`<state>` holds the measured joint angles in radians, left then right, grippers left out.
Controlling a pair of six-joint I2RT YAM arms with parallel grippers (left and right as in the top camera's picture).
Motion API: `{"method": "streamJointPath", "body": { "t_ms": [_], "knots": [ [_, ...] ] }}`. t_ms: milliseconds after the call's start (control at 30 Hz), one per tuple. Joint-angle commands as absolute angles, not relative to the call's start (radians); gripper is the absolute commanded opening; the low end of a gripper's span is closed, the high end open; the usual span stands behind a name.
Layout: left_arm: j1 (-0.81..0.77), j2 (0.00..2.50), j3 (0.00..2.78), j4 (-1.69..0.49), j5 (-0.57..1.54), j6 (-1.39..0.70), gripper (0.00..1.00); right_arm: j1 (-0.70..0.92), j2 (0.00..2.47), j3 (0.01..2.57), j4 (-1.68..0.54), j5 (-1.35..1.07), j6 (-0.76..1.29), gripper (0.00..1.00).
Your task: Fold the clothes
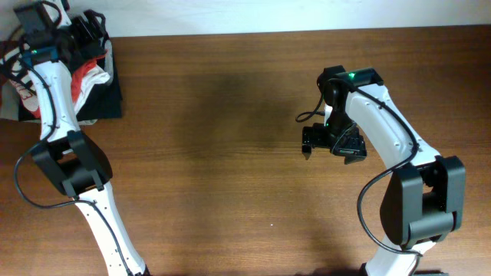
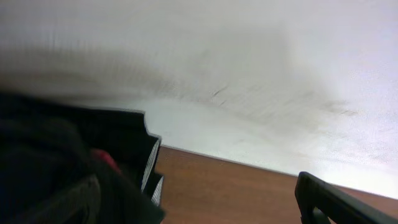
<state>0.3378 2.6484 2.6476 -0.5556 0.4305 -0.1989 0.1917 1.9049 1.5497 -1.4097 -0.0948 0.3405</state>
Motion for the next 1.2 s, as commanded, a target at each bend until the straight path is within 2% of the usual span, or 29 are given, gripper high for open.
{"method": "streamJointPath", "body": {
  "t_ms": [0,133,333,567,900,1067,1167],
  "knots": [
    [0.341,2.577,2.727,-0.591,0.456,-0.185,0.99,0.198,1.905,1.542,-1.409,-0.093,0.350,0.99],
    [0.343,2.544,2.730,-0.627,0.457,-0.185,0.99,0.198,1.905,1.542,-1.407,-0.093,0.350,0.99],
    [0.343,2.458,2.730,-0.808,0.530,-0.185,0.99,0.198,1.866,1.567,-1.364,-0.093,0.384,0.99],
    [0.343,2.209,2.730,-1.231,0.568,-0.167,0.99,0.198,1.542,1.600,-1.349,-0.070,0.383,0.99],
    [0.343,1.916,2.730,-1.688,0.467,-0.112,0.99,0.263,1.192,1.526,-1.409,-0.066,0.403,0.99],
    [0.340,1.776,2.666,-1.688,0.505,-0.076,0.99,0.264,0.986,1.423,-1.406,-0.014,0.408,0.99],
    [0.340,1.592,2.458,-1.688,0.496,-0.046,0.99,0.264,0.843,1.318,-1.386,-0.002,0.433,0.99]
  ]
}}
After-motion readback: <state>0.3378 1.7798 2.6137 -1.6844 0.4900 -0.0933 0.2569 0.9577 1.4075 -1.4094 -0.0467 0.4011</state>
